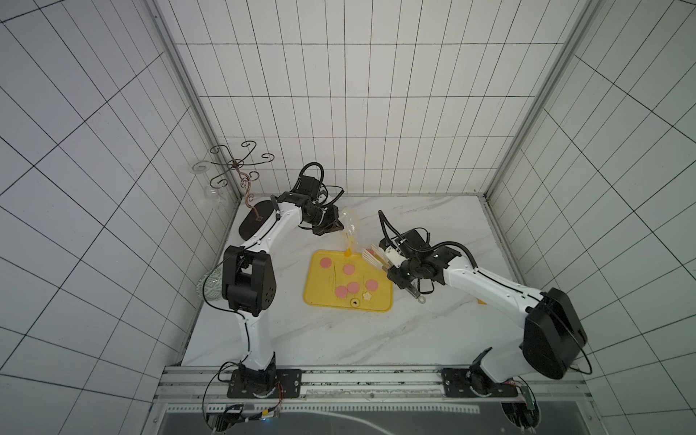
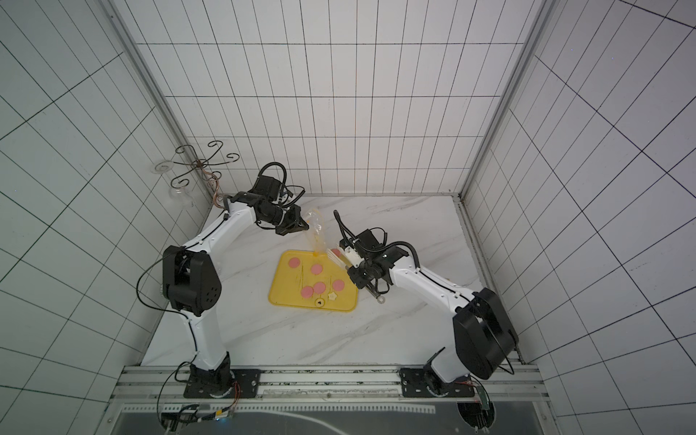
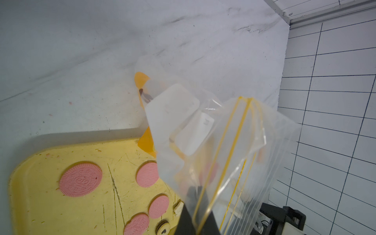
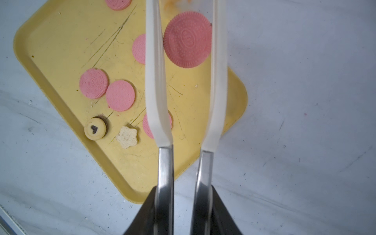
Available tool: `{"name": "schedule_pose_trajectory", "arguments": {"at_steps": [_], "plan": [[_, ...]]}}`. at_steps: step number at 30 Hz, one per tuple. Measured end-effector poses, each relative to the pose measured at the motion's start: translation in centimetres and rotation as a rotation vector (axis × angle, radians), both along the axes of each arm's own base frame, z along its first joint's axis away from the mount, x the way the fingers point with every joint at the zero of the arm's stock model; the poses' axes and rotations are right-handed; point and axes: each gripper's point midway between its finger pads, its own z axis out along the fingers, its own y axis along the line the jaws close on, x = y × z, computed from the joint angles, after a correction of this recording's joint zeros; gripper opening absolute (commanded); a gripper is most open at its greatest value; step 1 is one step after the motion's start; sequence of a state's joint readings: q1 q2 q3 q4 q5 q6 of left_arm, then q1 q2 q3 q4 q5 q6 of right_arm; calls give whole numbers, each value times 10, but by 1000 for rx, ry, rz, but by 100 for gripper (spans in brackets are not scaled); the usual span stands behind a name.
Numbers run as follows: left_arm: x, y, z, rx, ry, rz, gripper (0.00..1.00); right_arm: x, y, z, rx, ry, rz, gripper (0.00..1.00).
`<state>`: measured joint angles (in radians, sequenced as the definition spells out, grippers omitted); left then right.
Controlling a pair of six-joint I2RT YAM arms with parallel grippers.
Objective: Put the cookies into a resealable bag to prevent moisture
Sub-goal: Pick up the cookie from the tray, then place the cookie in the ziploc bag.
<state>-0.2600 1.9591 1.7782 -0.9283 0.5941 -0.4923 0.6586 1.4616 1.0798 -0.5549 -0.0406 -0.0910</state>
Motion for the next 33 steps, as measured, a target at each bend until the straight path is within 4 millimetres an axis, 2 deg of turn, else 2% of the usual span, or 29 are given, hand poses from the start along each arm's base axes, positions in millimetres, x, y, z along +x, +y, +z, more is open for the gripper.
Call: {"name": "schedule_pose_trajectory", "arguments": {"at_steps": [4, 11, 15, 17, 19, 24, 27, 33], "plan": [[1, 0, 5, 2, -7, -1, 0, 4, 1, 38, 31, -57, -7, 36], [4, 2, 16, 25, -34, -5, 0, 27, 20, 118, 149, -194, -1, 36], [3, 1, 19, 32, -38, -11, 0, 36, 35, 146, 212, -229, 23, 35], [1, 0, 19, 35, -32, -15, 0, 41, 44, 148, 228, -228, 35, 35], [-1, -1, 20, 37, -28, -20, 0, 47, 51, 141, 228, -212, 46, 36], [-2, -1, 25, 38, -35, -27, 0, 56, 63, 101, 187, -132, 65, 36], [-3, -1, 24, 39, -30, -28, 0, 58, 66, 88, 171, -105, 72, 36], [-5, 0, 23, 44, -21, -32, 0, 62, 64, 87, 172, -108, 73, 41]]}}
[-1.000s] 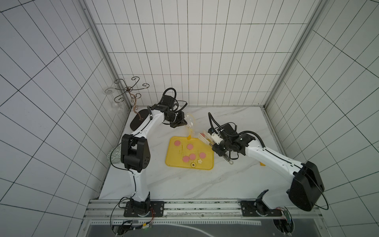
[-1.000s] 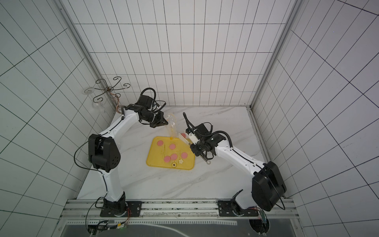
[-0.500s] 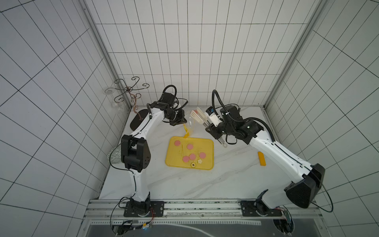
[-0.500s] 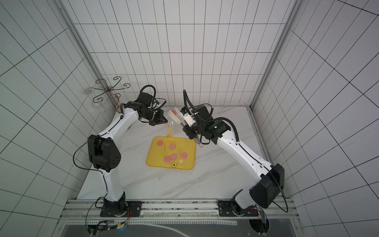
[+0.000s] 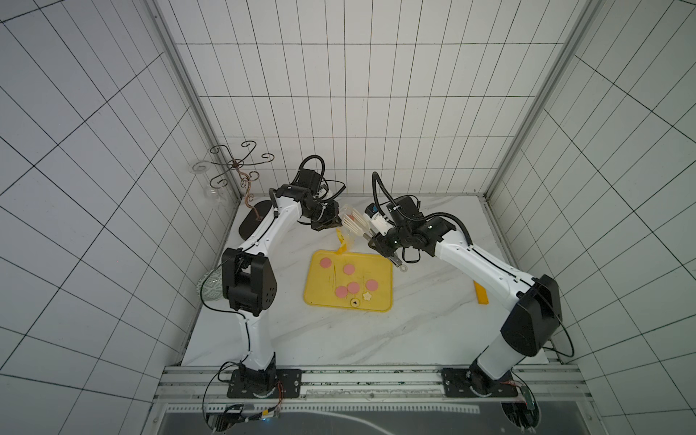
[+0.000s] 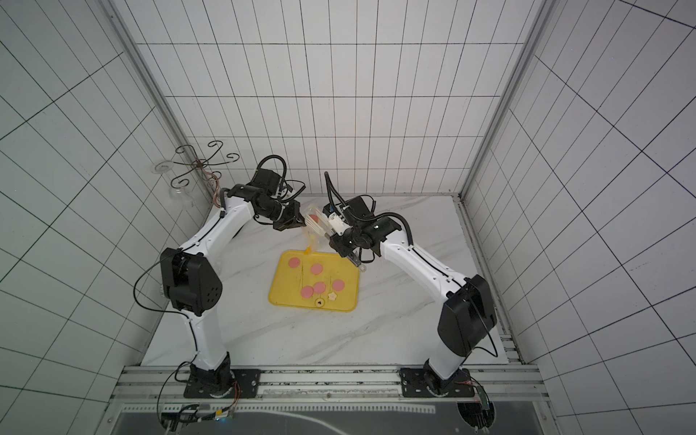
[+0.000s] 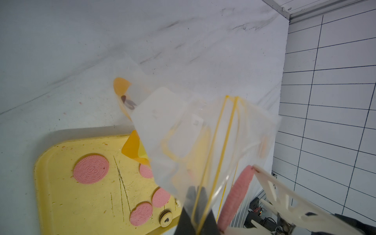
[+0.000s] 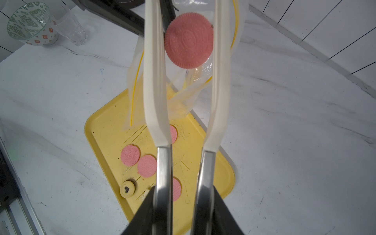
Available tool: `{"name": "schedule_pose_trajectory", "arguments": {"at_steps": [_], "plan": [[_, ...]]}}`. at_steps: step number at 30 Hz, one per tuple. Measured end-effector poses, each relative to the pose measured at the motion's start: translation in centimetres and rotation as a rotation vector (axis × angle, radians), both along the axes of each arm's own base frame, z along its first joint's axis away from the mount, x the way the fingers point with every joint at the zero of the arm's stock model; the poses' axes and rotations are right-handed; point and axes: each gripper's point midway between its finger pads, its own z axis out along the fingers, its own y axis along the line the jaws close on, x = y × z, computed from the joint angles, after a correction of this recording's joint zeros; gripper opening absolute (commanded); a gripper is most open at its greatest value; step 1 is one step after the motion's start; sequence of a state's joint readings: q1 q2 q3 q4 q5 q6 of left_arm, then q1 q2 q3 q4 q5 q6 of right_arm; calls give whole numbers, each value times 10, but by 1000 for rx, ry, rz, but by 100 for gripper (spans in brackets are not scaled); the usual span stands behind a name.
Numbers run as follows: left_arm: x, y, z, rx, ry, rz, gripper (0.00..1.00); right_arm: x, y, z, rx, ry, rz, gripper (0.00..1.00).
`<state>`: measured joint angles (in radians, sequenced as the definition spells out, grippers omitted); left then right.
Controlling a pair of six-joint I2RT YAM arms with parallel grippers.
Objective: Put the cookies into a resealable bag to prevent moisture
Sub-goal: Place the cookie in the ziploc bag.
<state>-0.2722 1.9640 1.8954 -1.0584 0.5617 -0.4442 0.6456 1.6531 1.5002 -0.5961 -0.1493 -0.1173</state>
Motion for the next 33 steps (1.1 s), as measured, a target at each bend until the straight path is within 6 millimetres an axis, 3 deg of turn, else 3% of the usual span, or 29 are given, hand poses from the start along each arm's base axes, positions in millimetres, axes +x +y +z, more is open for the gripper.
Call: {"name": "schedule_pose_trajectory", "arguments": {"at_steps": [18, 28, 33], "plan": [[-1, -2, 1, -15, 4, -6, 0, 8, -3, 14, 66, -12, -10, 54], [1, 2, 2, -7, -1, 3, 0, 2, -20, 60, 145, -86, -38, 53], [13, 15, 2, 31, -25, 41, 0, -22, -50, 92, 166, -171, -58, 55]]}}
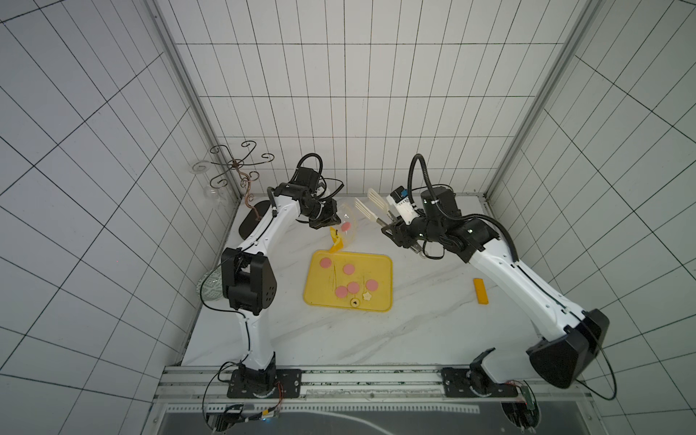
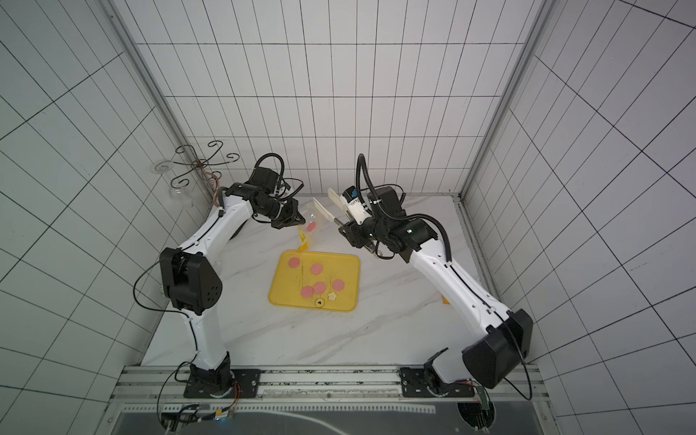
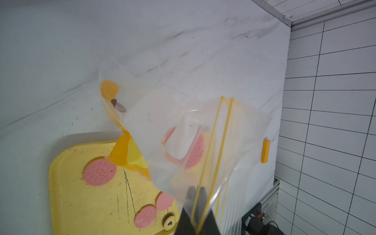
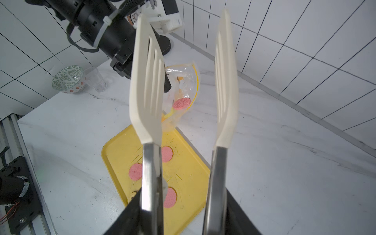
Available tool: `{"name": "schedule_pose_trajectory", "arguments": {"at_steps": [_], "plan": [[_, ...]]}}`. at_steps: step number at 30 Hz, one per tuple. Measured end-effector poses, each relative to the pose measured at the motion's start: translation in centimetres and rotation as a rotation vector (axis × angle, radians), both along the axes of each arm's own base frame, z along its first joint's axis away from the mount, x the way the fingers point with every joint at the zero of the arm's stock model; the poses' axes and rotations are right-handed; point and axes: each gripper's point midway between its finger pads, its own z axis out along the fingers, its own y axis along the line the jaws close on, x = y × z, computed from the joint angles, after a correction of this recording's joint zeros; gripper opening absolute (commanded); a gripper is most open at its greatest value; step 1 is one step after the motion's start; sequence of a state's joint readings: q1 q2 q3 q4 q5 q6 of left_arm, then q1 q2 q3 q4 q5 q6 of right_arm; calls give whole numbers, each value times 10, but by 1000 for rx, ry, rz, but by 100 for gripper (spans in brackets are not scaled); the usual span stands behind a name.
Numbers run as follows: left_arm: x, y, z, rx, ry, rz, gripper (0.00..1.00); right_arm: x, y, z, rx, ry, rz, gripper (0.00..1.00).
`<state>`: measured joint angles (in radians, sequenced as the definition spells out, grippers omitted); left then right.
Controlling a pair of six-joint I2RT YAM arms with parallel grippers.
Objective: Put the cookies into a resealable bag to prevent moisture
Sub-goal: Place the cookie in the ziploc bag, then pick up the cookie from the tray.
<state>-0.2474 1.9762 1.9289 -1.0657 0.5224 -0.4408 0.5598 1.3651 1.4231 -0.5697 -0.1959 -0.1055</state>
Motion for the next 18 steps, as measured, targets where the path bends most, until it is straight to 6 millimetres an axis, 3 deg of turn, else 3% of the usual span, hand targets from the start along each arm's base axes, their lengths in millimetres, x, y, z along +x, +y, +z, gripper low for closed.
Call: {"name": "schedule_pose_trajectory", "arguments": {"at_steps": [4, 10, 13, 18], "plan": [[7, 7, 6, -25, -3, 31, 0, -24, -20, -17, -43, 11, 0, 55], [8, -3, 13, -81, -4, 26, 0, -49, -31, -95, -152, 145, 20, 55], [2, -8, 6, -78, 12, 13, 0, -59, -24, -122, -195, 185, 47, 56], [0, -8, 0, -73, 28, 13, 0, -60, 3, -145, -219, 182, 107, 57]]}}
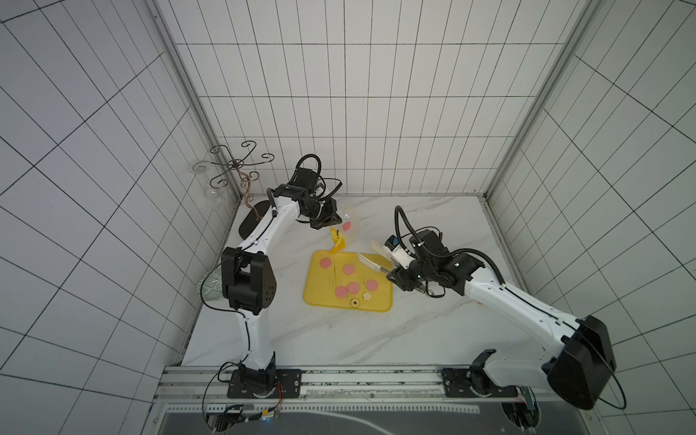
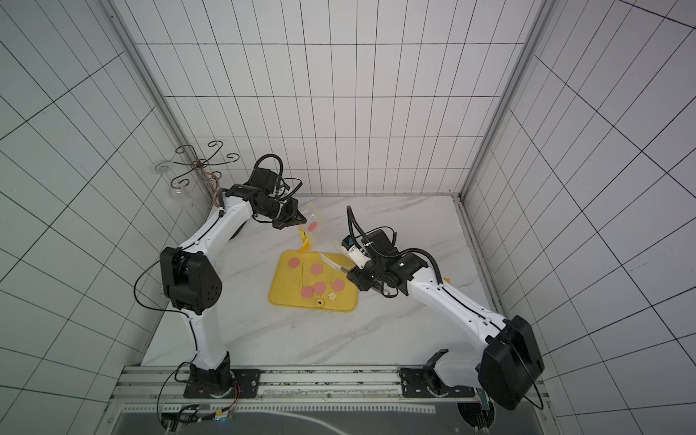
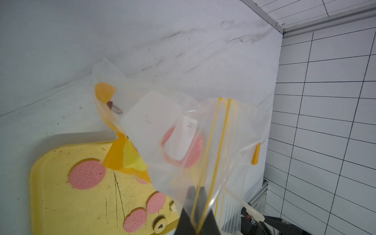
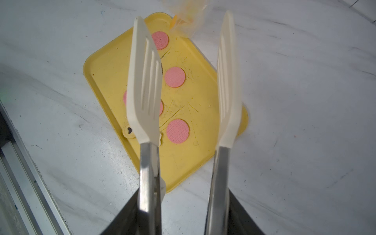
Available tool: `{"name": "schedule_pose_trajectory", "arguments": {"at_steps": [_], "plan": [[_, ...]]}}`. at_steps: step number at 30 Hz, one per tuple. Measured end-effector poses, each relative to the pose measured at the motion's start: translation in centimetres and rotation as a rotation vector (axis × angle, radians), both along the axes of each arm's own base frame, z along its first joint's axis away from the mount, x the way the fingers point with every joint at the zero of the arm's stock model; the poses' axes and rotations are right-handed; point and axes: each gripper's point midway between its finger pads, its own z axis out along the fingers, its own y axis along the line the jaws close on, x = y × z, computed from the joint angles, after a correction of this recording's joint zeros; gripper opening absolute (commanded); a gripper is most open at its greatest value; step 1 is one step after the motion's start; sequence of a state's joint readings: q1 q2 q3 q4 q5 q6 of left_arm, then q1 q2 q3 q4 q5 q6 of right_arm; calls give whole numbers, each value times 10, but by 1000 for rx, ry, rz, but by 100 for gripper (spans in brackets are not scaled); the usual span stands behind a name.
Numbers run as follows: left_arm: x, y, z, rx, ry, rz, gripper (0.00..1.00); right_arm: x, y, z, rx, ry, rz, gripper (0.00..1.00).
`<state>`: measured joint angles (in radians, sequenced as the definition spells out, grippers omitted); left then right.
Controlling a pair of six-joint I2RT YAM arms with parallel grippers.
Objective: Put the cookies into a resealable bag to prevent moisture
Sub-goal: Pick up the cookie from the tray.
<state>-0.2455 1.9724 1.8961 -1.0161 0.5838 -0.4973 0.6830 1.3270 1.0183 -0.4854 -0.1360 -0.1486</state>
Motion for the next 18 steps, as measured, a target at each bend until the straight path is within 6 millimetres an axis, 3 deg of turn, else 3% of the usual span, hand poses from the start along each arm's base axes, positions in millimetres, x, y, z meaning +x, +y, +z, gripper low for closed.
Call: {"name": "schedule_pose_trajectory", "arguments": {"at_steps": [7, 13, 18], "plan": [[2, 1, 2, -1, -6, 4, 0, 5, 33, -42, -50, 23, 64, 59], [2, 2, 2, 5, -9, 3, 0, 9, 39, -82, -118, 67, 82, 59], [1, 3, 1, 10, -9, 1, 0, 14, 39, -103, -157, 82, 74, 58]]}}
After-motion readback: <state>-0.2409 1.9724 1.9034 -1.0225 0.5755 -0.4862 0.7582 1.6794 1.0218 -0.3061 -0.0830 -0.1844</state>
